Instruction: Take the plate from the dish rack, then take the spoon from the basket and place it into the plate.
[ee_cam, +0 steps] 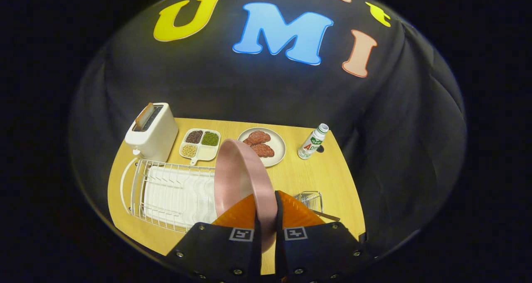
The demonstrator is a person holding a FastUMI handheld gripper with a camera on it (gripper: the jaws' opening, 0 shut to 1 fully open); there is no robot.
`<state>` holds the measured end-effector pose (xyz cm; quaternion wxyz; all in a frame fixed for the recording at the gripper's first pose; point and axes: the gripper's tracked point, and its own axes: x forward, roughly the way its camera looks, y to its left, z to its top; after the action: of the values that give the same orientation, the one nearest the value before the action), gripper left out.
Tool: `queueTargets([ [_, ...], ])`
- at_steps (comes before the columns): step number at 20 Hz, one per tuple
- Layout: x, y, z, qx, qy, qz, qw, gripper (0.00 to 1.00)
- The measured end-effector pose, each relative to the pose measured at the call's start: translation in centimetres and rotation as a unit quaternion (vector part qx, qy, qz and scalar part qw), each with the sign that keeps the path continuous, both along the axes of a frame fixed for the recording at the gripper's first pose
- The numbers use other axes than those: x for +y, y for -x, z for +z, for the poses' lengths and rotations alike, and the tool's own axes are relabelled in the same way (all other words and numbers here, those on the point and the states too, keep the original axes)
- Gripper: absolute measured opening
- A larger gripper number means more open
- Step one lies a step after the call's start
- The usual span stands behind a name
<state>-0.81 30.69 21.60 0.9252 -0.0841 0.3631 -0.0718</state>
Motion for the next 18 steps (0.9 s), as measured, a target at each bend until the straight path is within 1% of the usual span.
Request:
queueTargets([
  [3,-3.9,3.4,-0.1,-0.001,-0.051,-0.004,0.999,0.12],
  [7,-7.1,7.7,-2.1,0.007,-0.158,0.022,0.987,0.12],
  [10,-10.1,10.6,-6.2,0.036,-0.205,0.031,0.978,0.12],
  [13,-11.4,13.8,-11.2,0.076,-0.261,0.047,0.961,0.12],
  [16,-12.7,16.0,-16.0,0.097,-0.281,0.044,0.954,0.12],
  [18,-12.5,17.0,-18.7,0.115,-0.305,0.045,0.944,0.12],
])
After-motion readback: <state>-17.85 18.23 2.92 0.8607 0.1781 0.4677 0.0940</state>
